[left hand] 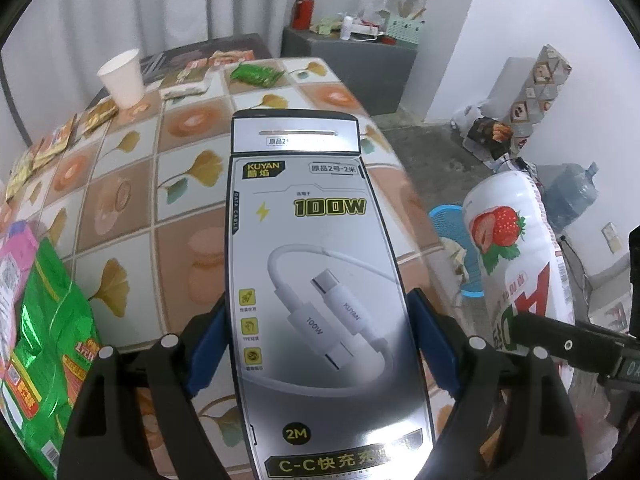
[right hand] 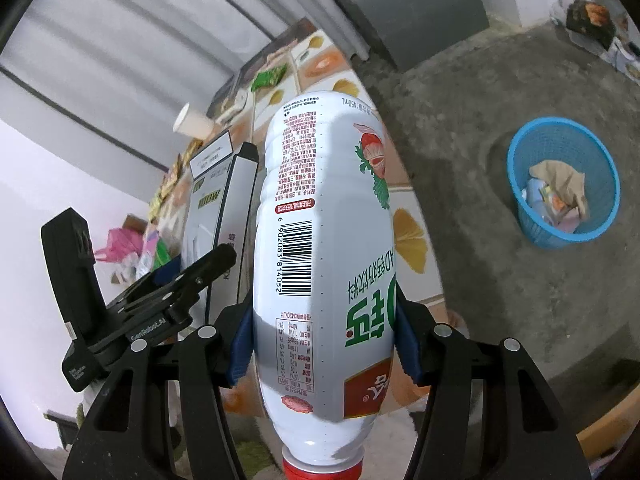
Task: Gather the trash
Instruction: 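Carry the bottle and cable box over the blue wastebasket with both tools, then open both tools over the wastebasket to drop the bottle and box, then move both tools back to the table toward the snack bags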
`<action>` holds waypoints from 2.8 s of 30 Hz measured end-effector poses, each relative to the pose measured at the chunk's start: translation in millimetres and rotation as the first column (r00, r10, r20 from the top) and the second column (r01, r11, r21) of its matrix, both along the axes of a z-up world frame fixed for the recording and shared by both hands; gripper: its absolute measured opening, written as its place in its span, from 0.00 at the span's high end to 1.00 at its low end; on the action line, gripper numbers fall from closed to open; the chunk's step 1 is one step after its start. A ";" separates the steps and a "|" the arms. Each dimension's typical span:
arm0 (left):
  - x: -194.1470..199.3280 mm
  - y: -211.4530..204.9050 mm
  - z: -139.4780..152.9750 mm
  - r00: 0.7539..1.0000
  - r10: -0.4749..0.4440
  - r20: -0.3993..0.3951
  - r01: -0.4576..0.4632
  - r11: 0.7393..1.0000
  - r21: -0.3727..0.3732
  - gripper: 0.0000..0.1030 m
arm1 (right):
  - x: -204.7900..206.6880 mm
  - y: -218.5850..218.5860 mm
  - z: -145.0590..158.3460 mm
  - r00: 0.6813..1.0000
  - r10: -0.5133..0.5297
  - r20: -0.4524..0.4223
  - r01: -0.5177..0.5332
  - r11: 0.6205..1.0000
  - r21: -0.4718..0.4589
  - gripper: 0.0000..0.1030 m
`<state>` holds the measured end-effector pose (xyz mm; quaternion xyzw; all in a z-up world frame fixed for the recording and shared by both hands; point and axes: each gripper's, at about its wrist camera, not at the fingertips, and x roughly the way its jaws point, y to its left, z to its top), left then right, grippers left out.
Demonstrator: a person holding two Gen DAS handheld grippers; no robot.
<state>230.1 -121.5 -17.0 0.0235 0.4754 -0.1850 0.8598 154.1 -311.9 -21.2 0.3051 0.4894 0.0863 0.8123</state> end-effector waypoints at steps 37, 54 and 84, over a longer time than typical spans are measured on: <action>126.8 -359.7 -97.2 0.833 -0.409 -0.373 0.380 0.912 -0.152 0.17 | -3.9 -281.2 -202.8 0.728 -0.590 -0.350 0.684 0.666 0.298 0.30; 32.0 -169.7 47.1 0.934 -0.349 0.081 0.354 0.934 -0.052 0.17 | -71.3 -187.8 -115.2 0.875 -0.466 -0.130 0.480 0.869 0.118 0.31; -76.4 317.4 19.0 0.878 0.461 0.129 -0.432 0.879 -0.202 0.17 | 51.3 105.2 -27.1 0.967 0.256 0.009 -0.248 0.927 0.279 0.30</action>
